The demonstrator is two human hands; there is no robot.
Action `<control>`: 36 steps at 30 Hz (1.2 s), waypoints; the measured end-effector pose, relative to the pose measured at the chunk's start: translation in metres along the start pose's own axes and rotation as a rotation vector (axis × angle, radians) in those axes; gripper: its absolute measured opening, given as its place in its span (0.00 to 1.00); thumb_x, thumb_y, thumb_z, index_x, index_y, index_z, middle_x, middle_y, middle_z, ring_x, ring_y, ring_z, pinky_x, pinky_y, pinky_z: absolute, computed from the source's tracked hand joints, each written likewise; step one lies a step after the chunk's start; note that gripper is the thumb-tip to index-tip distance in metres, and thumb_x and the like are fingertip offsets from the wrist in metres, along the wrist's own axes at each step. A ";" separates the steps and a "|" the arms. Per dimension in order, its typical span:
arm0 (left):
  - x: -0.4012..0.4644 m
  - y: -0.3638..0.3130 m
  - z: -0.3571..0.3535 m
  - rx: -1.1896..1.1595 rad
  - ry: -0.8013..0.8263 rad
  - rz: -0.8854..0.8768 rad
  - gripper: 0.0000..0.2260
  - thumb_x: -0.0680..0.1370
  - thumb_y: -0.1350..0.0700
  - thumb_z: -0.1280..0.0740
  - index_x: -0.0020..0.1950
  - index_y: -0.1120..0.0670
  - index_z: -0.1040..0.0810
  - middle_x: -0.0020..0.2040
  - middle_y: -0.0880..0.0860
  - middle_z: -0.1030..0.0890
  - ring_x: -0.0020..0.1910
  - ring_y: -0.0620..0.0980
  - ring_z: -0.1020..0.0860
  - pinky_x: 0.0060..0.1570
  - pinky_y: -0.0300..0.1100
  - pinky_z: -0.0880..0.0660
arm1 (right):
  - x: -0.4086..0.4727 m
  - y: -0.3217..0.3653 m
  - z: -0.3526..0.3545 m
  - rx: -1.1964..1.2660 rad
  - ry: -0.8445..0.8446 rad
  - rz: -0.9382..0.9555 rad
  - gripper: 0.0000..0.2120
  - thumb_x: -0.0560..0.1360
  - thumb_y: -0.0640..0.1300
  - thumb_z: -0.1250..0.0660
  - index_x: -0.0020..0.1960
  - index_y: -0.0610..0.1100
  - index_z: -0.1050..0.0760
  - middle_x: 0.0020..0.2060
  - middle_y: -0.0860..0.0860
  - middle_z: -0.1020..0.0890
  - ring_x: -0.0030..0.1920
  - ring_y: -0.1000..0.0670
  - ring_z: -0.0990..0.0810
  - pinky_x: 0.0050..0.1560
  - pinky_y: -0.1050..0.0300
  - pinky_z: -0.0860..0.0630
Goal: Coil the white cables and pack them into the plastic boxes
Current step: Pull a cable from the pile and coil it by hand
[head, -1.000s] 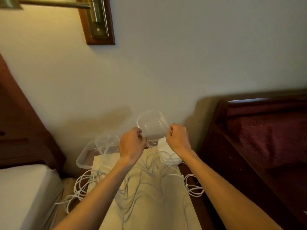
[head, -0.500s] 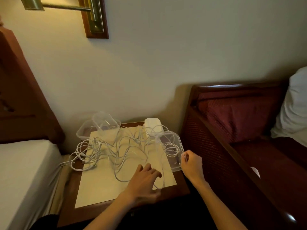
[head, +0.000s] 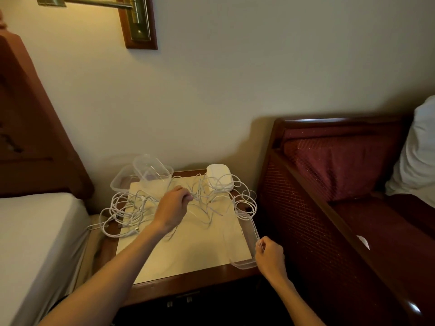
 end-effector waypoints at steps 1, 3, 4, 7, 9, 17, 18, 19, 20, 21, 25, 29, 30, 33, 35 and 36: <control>0.006 -0.003 0.007 -0.014 -0.028 -0.010 0.06 0.79 0.60 0.34 0.43 0.56 0.19 0.41 0.50 0.22 0.40 0.48 0.25 0.40 0.42 0.31 | 0.000 0.000 -0.004 -0.013 0.011 -0.006 0.08 0.76 0.37 0.39 0.39 0.38 0.27 0.35 0.45 0.21 0.34 0.46 0.21 0.34 0.49 0.23; 0.014 -0.006 0.017 -0.038 -0.050 -0.029 0.07 0.79 0.60 0.34 0.43 0.55 0.20 0.41 0.49 0.22 0.39 0.48 0.25 0.40 0.43 0.30 | 0.000 0.002 -0.011 -0.034 0.032 -0.014 0.07 0.75 0.36 0.39 0.38 0.38 0.27 0.35 0.45 0.21 0.33 0.49 0.22 0.34 0.50 0.23; 0.018 -0.007 0.020 -0.047 -0.055 -0.034 0.07 0.80 0.60 0.34 0.43 0.54 0.20 0.40 0.49 0.22 0.39 0.47 0.25 0.39 0.42 0.30 | 0.000 0.002 -0.013 -0.046 0.038 -0.016 0.07 0.75 0.36 0.39 0.38 0.39 0.27 0.35 0.46 0.21 0.33 0.49 0.22 0.34 0.51 0.23; 0.023 -0.011 0.029 -0.066 -0.074 -0.050 0.07 0.80 0.60 0.35 0.44 0.55 0.20 0.39 0.46 0.24 0.36 0.43 0.27 0.37 0.36 0.34 | 0.000 0.008 -0.015 -0.057 0.047 -0.023 0.10 0.76 0.36 0.39 0.36 0.42 0.28 0.34 0.49 0.22 0.31 0.52 0.24 0.31 0.57 0.25; 0.025 -0.014 0.034 -0.081 -0.090 -0.055 0.07 0.80 0.61 0.35 0.45 0.55 0.20 0.38 0.45 0.26 0.36 0.42 0.28 0.37 0.34 0.35 | 0.002 0.010 -0.016 -0.075 0.058 -0.016 0.11 0.77 0.37 0.39 0.36 0.43 0.28 0.35 0.49 0.22 0.32 0.53 0.24 0.32 0.58 0.26; 0.033 -0.018 0.054 -0.113 -0.142 -0.130 0.07 0.80 0.62 0.36 0.46 0.57 0.19 0.41 0.48 0.23 0.37 0.47 0.24 0.38 0.42 0.28 | 0.014 0.073 0.004 -0.401 -0.119 0.183 0.32 0.75 0.62 0.36 0.73 0.47 0.37 0.69 0.50 0.32 0.67 0.46 0.32 0.58 0.49 0.27; 0.034 -0.021 0.058 -0.119 -0.146 -0.149 0.07 0.80 0.62 0.36 0.46 0.56 0.19 0.40 0.48 0.24 0.37 0.48 0.24 0.38 0.42 0.27 | 0.020 0.091 0.007 -0.335 -0.149 0.268 0.34 0.74 0.60 0.35 0.74 0.47 0.39 0.71 0.49 0.35 0.68 0.46 0.34 0.60 0.47 0.27; 0.036 -0.025 0.064 -0.129 -0.151 -0.169 0.07 0.80 0.62 0.36 0.45 0.56 0.20 0.40 0.48 0.24 0.37 0.48 0.24 0.37 0.43 0.27 | 0.027 0.109 0.008 -0.287 -0.157 0.339 0.36 0.73 0.60 0.32 0.75 0.48 0.40 0.72 0.50 0.36 0.69 0.46 0.36 0.63 0.46 0.28; 0.038 -0.030 0.071 -0.145 -0.156 -0.191 0.07 0.80 0.62 0.36 0.45 0.56 0.20 0.40 0.48 0.24 0.38 0.49 0.24 0.37 0.43 0.27 | 0.036 0.126 0.006 -0.258 -0.148 0.399 0.39 0.72 0.60 0.30 0.76 0.49 0.42 0.73 0.51 0.38 0.70 0.45 0.37 0.65 0.45 0.30; 0.040 -0.035 0.079 -0.163 -0.164 -0.214 0.06 0.80 0.62 0.36 0.45 0.56 0.20 0.41 0.48 0.24 0.38 0.49 0.23 0.37 0.44 0.26 | 0.044 0.144 0.003 -0.252 -0.122 0.450 0.41 0.70 0.61 0.29 0.76 0.50 0.44 0.74 0.51 0.40 0.71 0.46 0.40 0.67 0.44 0.32; 0.047 -0.059 0.128 -0.250 -0.228 -0.279 0.06 0.80 0.64 0.36 0.47 0.58 0.20 0.41 0.48 0.23 0.38 0.48 0.22 0.39 0.39 0.26 | 0.075 0.206 -0.010 -0.358 -0.031 0.603 0.28 0.75 0.58 0.33 0.72 0.51 0.33 0.74 0.50 0.37 0.73 0.45 0.41 0.70 0.46 0.40; 0.053 -0.057 0.186 -0.366 -0.285 -0.298 0.05 0.80 0.64 0.36 0.49 0.62 0.20 0.43 0.56 0.20 0.41 0.51 0.19 0.46 0.43 0.23 | 0.107 0.233 0.003 -0.327 -0.013 0.589 0.10 0.79 0.47 0.36 0.54 0.46 0.18 0.59 0.48 0.19 0.56 0.47 0.22 0.57 0.52 0.27; 0.053 -0.053 0.198 -0.389 -0.299 -0.293 0.05 0.80 0.64 0.36 0.50 0.63 0.20 0.43 0.57 0.20 0.42 0.52 0.19 0.47 0.44 0.23 | 0.111 0.238 0.009 -0.278 0.006 0.575 0.09 0.77 0.45 0.33 0.55 0.46 0.19 0.57 0.48 0.19 0.55 0.47 0.21 0.56 0.53 0.26; 0.054 -0.046 0.219 -0.408 -0.321 -0.290 0.05 0.79 0.65 0.35 0.50 0.63 0.20 0.44 0.59 0.20 0.44 0.52 0.18 0.48 0.44 0.22 | 0.098 0.260 0.008 -0.033 0.281 0.589 0.25 0.66 0.36 0.32 0.62 0.47 0.24 0.62 0.49 0.22 0.63 0.50 0.25 0.59 0.58 0.27; 0.056 -0.043 0.221 -0.430 -0.336 -0.272 0.05 0.79 0.65 0.35 0.50 0.62 0.20 0.45 0.59 0.19 0.44 0.52 0.17 0.49 0.45 0.22 | 0.068 0.277 -0.008 0.104 0.565 0.624 0.30 0.62 0.34 0.35 0.62 0.51 0.24 0.62 0.56 0.23 0.62 0.58 0.26 0.54 0.68 0.29; 0.056 -0.043 0.221 -0.445 -0.346 -0.263 0.05 0.79 0.65 0.35 0.50 0.61 0.20 0.45 0.59 0.19 0.45 0.52 0.17 0.49 0.45 0.22 | 0.053 0.284 -0.017 0.110 0.663 0.650 0.29 0.64 0.33 0.35 0.61 0.53 0.23 0.61 0.59 0.22 0.60 0.62 0.26 0.50 0.71 0.29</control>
Point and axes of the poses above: each hand's wrist, its own x-axis towards the middle knuckle, its own z-axis out of the back of the hand, y = z × x, the point moved 7 cm from there along x, towards the middle knuckle
